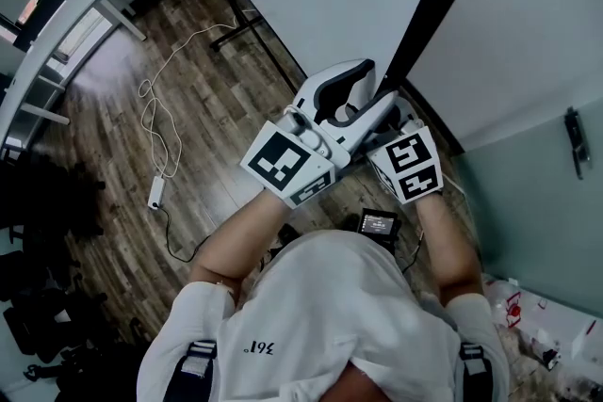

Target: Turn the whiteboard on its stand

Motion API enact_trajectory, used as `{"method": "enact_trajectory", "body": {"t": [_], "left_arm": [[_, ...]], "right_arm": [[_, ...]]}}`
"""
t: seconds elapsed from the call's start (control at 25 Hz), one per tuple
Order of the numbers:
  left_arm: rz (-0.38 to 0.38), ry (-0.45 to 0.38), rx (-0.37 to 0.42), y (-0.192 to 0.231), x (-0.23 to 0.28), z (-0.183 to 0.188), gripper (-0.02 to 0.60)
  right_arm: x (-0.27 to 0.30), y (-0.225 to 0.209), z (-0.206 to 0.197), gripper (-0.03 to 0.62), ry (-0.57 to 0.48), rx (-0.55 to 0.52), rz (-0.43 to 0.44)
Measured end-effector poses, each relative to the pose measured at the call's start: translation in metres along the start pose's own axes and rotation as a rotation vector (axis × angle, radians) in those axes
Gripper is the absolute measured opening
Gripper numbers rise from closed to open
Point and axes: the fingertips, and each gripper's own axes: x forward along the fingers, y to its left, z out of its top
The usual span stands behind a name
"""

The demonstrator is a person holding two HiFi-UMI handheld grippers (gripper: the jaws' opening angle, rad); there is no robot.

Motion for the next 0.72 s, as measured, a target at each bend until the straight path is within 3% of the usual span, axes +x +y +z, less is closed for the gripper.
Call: {"method": "enact_trajectory", "body": {"t": [0.72], "left_arm": [[-0.015,0.002,-0.005,0.004,0.035,-0.011,0.183]], "right_arm": [[-0.001,-0.034,-0.008,0.152,-0.003,-0.035,0.033]]}}
